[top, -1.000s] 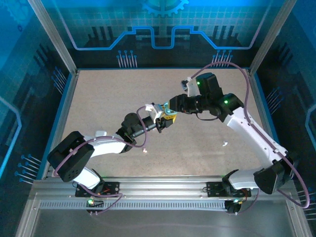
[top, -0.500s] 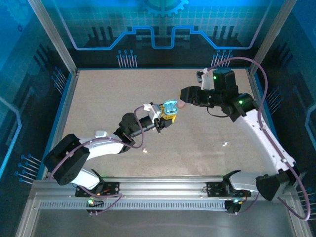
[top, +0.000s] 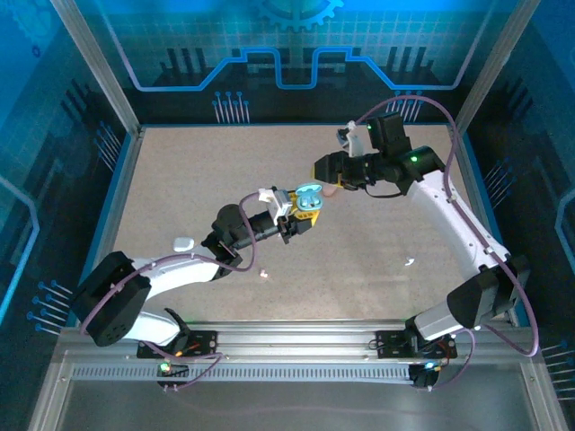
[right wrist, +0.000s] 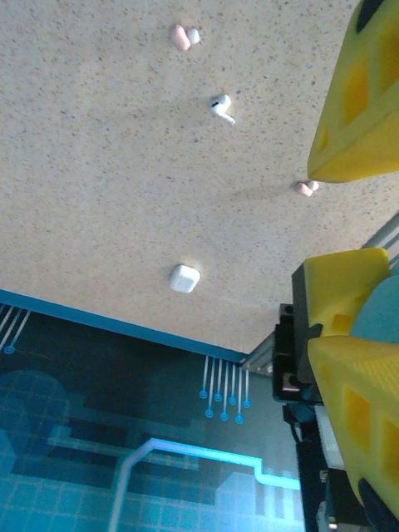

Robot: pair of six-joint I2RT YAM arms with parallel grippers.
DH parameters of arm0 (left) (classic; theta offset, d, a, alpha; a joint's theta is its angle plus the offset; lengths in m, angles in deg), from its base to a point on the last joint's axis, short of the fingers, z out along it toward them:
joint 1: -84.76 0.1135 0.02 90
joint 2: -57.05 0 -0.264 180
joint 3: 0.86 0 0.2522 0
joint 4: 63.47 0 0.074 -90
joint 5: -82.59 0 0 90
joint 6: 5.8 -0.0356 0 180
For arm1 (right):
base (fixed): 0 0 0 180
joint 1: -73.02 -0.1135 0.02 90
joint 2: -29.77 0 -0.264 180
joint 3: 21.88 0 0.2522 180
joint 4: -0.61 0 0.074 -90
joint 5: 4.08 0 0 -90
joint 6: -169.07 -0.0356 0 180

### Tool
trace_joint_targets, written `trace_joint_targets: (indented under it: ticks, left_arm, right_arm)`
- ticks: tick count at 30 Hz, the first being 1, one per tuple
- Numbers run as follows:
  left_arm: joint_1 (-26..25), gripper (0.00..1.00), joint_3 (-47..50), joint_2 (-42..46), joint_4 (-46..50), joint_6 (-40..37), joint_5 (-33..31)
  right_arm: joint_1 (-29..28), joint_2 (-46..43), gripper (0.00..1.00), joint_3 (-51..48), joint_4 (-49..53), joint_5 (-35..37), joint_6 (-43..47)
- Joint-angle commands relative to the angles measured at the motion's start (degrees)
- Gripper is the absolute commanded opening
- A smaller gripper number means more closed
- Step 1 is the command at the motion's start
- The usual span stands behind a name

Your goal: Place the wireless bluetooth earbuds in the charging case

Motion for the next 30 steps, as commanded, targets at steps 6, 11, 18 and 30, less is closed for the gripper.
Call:
trace_joint_targets:
  ticks: [6,11,18,30]
  left_arm:
    - [-0.2,0.32,-2.1,1.6,0.0,0.5,1.0]
    - [-0.2,0.32,-2.1,2.1,0.1,0.7,0.7]
    - [-0.2,0.32,-2.3,2.8,0.5,1.3,1.8]
    - [-0.2,0.33,-3.8,2.7,0.6,2.6,4.1]
  right_arm:
    - [0.0,-2.4,0.52,-1.7,2.9,-5.0,3.8]
    - [0.6,-4.6,0.52,-4.8,2.2,-6.2,3.5]
    - [2.6,-7.7,0.56,-12.8,-6.2,-16.4,-1.9]
    - [2.4,-4.0,0.52,-16.0,-11.7,-29.2,-4.1]
